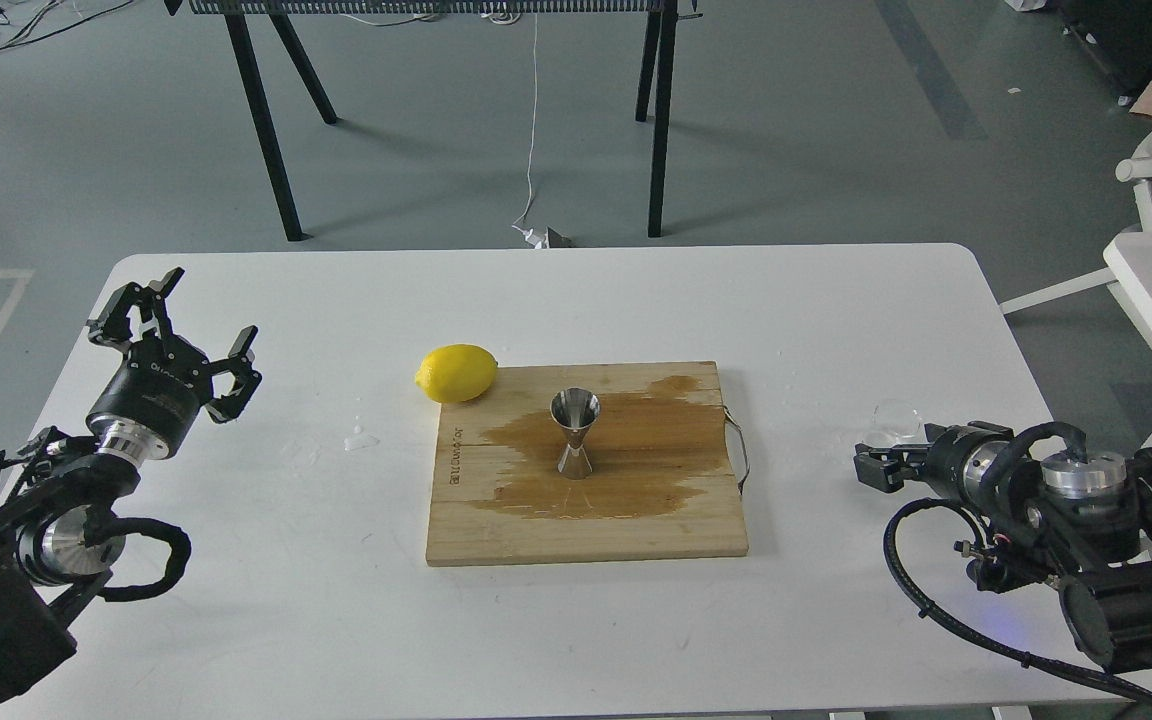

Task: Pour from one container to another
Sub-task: 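Close the right gripper around the clear glass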

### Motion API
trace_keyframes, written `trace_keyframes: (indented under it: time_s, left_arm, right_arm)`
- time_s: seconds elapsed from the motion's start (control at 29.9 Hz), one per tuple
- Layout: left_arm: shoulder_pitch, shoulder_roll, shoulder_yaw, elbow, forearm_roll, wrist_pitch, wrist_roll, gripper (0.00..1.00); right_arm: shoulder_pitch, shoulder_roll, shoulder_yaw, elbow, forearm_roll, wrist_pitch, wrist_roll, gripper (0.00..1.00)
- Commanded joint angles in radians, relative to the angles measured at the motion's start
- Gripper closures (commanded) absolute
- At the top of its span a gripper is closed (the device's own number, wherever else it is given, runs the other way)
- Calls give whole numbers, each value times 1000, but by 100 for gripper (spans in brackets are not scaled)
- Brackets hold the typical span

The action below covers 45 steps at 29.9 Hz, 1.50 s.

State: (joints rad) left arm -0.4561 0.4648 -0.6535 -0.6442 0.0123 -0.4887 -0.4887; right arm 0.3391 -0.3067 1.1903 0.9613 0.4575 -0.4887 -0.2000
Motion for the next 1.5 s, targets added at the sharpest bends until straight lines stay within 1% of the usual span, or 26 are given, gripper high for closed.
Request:
trace_keyframes:
  time_s: [0.0, 0.27, 0.7, 0.87, 1.14, 1.47]
  left_arm:
    - [1, 0, 0, 0, 0, 0, 0, 5]
    - [1, -2, 1, 12, 0, 0, 0, 5]
    - [1, -2, 2, 18, 1, 0, 0, 5]
    - [-1, -14, 2, 18, 1, 0, 0, 5]
    - [-1, -14, 2, 18, 2, 0, 0, 5]
    - [-1, -14, 2, 18, 3, 0, 0, 5]
  right_arm:
    - [0, 0, 0, 1, -2, 0, -1, 12]
    - [-2, 1, -1, -1, -3, 0, 1, 12]
    - [0, 0, 0, 2, -3, 0, 1, 22]
    - [0, 0, 0, 2, -3, 0, 2, 23]
    - [8, 0, 0, 2, -20, 0, 1, 30]
    - [8, 1, 0, -1, -28, 0, 1, 34]
